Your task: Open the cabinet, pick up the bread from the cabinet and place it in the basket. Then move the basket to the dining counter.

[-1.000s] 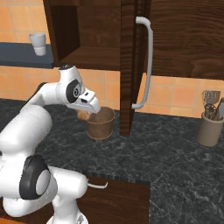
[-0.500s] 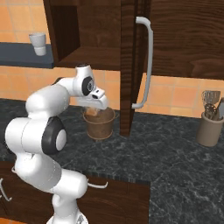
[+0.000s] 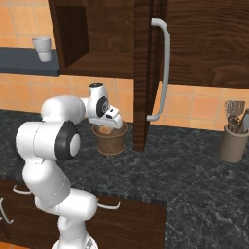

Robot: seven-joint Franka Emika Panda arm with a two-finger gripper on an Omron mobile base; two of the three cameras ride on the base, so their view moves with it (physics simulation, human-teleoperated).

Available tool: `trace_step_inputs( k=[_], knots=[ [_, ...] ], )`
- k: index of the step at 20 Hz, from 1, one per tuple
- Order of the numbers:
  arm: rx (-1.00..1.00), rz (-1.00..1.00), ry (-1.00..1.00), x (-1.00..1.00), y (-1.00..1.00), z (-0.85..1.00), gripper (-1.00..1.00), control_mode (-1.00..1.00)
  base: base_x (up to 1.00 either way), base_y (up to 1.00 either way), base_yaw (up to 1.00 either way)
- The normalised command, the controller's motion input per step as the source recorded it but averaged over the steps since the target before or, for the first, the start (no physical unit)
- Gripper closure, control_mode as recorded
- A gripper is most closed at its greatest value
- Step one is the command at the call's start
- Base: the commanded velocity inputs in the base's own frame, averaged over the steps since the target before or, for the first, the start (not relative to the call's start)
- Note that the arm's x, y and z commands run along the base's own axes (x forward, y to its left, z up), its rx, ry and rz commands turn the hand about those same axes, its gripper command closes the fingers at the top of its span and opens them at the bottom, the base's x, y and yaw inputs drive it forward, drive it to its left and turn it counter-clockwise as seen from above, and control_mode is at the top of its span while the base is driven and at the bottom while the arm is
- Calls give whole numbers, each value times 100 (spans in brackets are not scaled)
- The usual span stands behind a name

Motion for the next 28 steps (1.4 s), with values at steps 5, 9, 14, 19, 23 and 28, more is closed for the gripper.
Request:
trace_step_inputs(
  k=[5,9,14,19,23,28],
  knots=[
    [1,0,1,11,0,-30,100,-100,0,0,0],
    [1,0,3,0,0,-6,-100,-100,0,0,0],
    [0,0,0,0,0,0,-100,-100,0,0,0],
    [0,0,0,5,0,0,-100,-100,0,0,0],
    [0,0,0,9,0,4,-100,-100,0,0,0],
    [3,2,-3,-21,1,9,-100,-100,0,0,0]
  ],
)
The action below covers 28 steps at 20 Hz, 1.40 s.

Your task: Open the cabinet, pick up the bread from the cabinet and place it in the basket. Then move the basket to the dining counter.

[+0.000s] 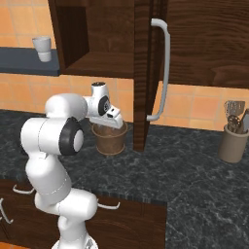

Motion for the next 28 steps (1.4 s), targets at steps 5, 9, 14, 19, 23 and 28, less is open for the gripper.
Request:
trace_step_inputs(
  k=[5,9,14,19,23,28],
  knots=[
    [0,11,-15,-47,15,33,-100,-100,0,0,0],
    [0,19,-11,-54,28,38,-100,-100,0,0,0],
    [0,26,-3,-47,42,18,-100,-100,0,0,0],
    [-5,19,1,-3,33,0,-100,-100,0,0,0],
    [-3,0,0,22,0,-1,-100,-100,0,0,0],
    [-3,0,0,37,0,-15,-100,-100,0,0,0]
  ],
)
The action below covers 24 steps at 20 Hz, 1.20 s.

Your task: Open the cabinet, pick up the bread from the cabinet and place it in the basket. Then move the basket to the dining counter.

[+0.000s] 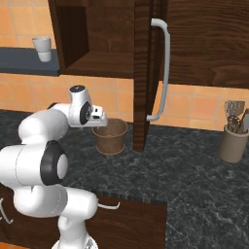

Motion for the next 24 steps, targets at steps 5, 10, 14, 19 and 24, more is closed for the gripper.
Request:
trace_step_inputs(
  k=[5,10,14,19,24],
  knots=[
    [0,0,5,21,0,-25,-100,-100,0,0,0],
    [-1,0,7,14,0,-42,-100,-100,0,0,0],
    [-2,0,0,9,-4,-30,-100,-100,0,0,0],
    [-2,3,-1,11,-9,-14,-100,-100,0,0,0],
    [-2,10,-4,18,-11,-26,-100,-100,0,0,0]
  ],
)
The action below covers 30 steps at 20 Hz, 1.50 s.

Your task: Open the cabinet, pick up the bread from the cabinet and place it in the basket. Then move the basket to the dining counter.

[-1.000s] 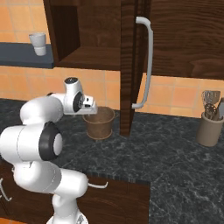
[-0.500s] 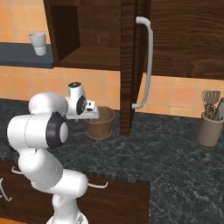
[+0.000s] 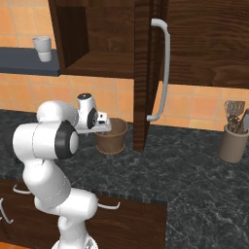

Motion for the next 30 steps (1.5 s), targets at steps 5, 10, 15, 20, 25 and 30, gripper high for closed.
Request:
trace_step_inputs(
  k=[5,10,15,20,25,30],
  knots=[
    [0,9,0,0,0,-6,100,-100,0,0,0],
    [0,7,0,0,0,-2,100,-100,0,0,0],
    [0,4,0,-1,0,0,100,-100,0,0,0],
    [-2,0,1,-34,5,41,100,-100,0,0,0],
    [0,0,5,-36,1,60,100,-100,0,0,0],
    [0,0,0,-61,8,43,100,-100,0,0,0]
  ],
)
